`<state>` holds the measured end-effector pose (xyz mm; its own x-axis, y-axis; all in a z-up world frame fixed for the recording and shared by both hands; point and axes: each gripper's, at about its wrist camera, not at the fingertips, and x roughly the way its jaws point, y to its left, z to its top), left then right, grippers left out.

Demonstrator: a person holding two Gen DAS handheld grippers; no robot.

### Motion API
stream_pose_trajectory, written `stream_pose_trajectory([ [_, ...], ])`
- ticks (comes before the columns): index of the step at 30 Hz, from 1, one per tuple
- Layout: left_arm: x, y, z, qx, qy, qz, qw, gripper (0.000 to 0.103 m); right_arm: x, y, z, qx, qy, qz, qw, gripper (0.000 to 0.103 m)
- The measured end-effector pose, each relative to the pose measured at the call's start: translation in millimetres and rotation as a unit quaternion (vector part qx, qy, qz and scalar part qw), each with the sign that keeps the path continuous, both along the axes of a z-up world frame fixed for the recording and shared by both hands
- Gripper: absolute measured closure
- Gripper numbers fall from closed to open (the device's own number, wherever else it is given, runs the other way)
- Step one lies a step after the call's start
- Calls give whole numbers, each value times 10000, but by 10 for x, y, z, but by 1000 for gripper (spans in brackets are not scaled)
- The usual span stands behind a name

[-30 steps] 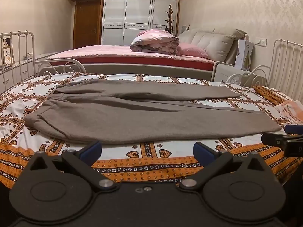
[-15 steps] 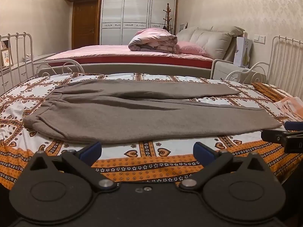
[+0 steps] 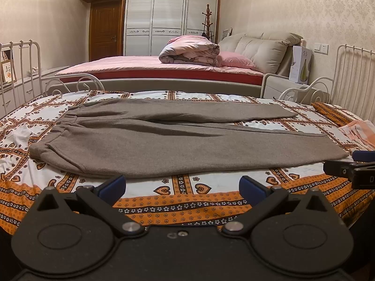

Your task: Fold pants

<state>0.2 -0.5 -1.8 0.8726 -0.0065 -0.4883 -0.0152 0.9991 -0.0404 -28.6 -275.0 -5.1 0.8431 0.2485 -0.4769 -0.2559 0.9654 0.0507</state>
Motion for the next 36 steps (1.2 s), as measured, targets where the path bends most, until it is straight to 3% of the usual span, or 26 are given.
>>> stream_pose_trajectory([
  [36, 35, -44, -6, 78, 35, -17, 10000, 6, 3, 25, -33, 25, 41, -26, 10000, 0],
])
